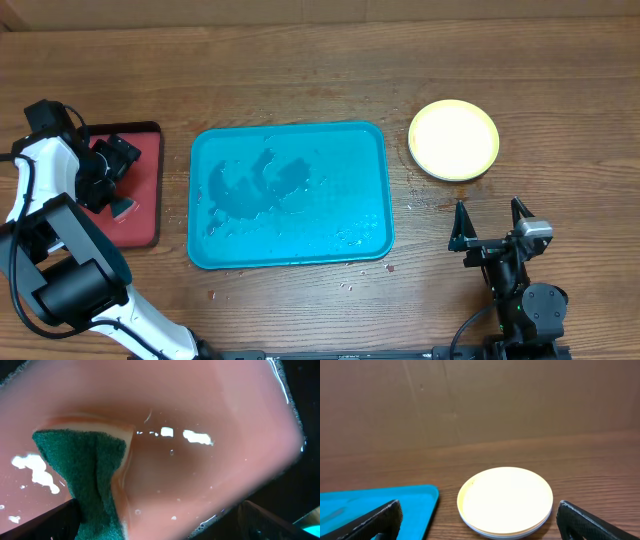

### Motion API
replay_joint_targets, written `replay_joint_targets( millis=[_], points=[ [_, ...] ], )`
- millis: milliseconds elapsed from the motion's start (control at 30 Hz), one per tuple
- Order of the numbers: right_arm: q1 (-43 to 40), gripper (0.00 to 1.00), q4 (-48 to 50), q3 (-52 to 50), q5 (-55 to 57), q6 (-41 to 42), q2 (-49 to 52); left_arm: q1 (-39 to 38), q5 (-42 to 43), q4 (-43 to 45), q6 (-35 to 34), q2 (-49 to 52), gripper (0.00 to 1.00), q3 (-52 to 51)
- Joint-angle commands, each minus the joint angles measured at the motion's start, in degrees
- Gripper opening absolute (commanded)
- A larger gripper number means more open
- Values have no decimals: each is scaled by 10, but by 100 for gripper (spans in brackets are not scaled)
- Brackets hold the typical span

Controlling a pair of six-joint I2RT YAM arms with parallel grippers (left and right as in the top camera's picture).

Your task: Clean dirty plates on tray and stack at the side

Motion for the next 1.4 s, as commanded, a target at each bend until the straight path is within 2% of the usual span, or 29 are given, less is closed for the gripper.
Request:
replay_joint_targets(
  millis=[0, 967, 1233, 1367],
  points=[
    [2, 100, 4, -6, 14, -10, -6, -5, 5, 0, 1, 3, 100, -2],
    [2, 100, 4, -6, 14, -9, -6, -4, 4, 0, 1, 1, 100, -2],
    [2, 100, 4, -6, 14, -10, -6, -26, -21, -49, 4, -99, 100, -2],
    [2, 100, 4, -6, 14, -9, -6, -49, -45, -30, 10, -169, 100, -3]
  ],
)
